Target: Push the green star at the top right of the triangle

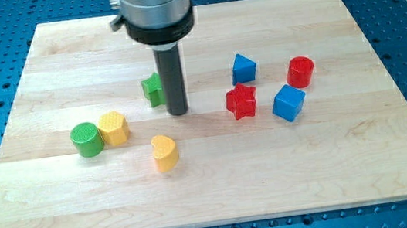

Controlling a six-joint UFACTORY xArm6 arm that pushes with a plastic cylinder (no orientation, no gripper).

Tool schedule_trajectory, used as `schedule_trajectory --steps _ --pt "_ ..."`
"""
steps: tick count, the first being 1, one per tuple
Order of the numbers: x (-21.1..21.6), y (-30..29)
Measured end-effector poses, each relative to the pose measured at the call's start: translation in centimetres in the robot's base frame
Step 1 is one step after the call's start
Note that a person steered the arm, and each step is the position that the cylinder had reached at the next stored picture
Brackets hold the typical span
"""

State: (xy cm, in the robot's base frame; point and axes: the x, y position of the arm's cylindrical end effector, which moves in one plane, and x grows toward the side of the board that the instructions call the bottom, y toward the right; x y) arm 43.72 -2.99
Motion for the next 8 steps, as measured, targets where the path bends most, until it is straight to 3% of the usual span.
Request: schedule_trajectory --steps 1,2,3,4,6,7,8 --pt "-2.9 0.0" --pt "1.9 -2.4" --pt "1.9 -4.3" --pt "-4.4 -3.0" --pt "-4.9 -7.6" --pt "-8.5 -6.6" --pt "-9.2 1.3"
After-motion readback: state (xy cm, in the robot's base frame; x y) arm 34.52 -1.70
